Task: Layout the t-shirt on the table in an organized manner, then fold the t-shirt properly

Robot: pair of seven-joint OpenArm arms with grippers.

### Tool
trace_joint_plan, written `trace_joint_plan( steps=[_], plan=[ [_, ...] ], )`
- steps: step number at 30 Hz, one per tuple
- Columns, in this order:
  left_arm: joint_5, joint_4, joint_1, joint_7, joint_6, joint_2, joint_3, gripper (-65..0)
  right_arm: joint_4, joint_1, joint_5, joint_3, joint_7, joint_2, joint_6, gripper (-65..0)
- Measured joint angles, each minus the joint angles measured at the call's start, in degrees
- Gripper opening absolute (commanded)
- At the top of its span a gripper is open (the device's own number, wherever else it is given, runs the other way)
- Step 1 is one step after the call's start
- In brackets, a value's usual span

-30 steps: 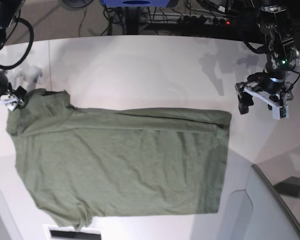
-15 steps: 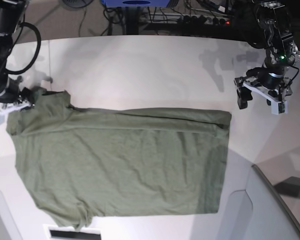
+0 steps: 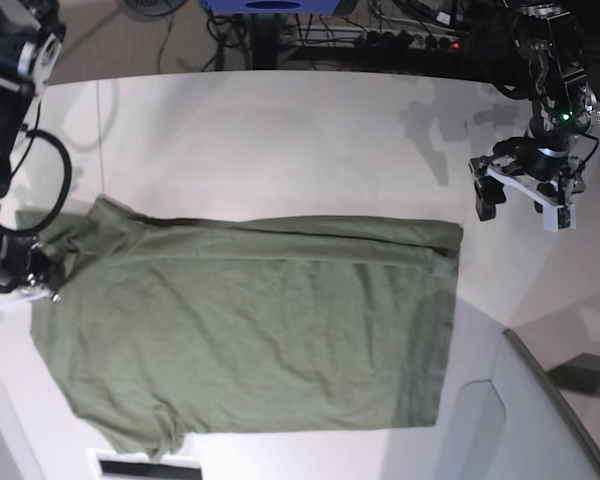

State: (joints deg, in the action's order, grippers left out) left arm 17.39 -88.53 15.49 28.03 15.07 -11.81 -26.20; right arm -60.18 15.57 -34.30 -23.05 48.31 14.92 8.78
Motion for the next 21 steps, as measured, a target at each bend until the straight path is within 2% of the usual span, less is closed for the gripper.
trace_joint_plan(
  steps=[2, 4, 9, 15, 16, 18, 21],
  plan=[
    [0.0, 0.0, 0.0, 0.0, 0.0, 0.0, 0.0, -5.6, 4.8, 3.1, 0.3, 1.5, -0.8, 1.3, 0.0, -65.0],
    [0.0, 0.7, -0.1, 0.0, 0.0, 0.0, 0.0, -5.6, 9.2, 6.4, 0.1, 3.5, -4.1, 2.0, 0.0, -65.0],
    [0.0, 2.1, 0.1, 0.0, 0.0, 0.0, 0.0, -5.6, 18.9, 14.1, -0.4, 6.8, -9.9, 1.3, 0.2, -65.0],
    [-0.1, 2.6, -0.1, 0.0, 0.0, 0.0, 0.0, -5.6, 25.0, 16.4, 0.0, 8.3, -16.7, 1.7, 0.0, -64.5],
    [-0.2, 3.0, -0.1, 0.0, 0.0, 0.0, 0.0, -5.6, 25.1, 16.4, 0.0, 8.3, -17.9, 1.7, -0.2, -62.6],
    [-0.3, 3.8, 0.0, 0.1, 0.0, 0.0, 0.0, -5.6, 25.1, 16.4, 0.0, 8.3, -19.9, 1.4, -0.3, -52.2],
    [-0.3, 4.1, -0.1, 0.0, 0.0, 0.0, 0.0, -5.6, 25.1, 16.5, -0.1, 8.3, -20.0, 1.4, -0.2, -24.6]
  ],
)
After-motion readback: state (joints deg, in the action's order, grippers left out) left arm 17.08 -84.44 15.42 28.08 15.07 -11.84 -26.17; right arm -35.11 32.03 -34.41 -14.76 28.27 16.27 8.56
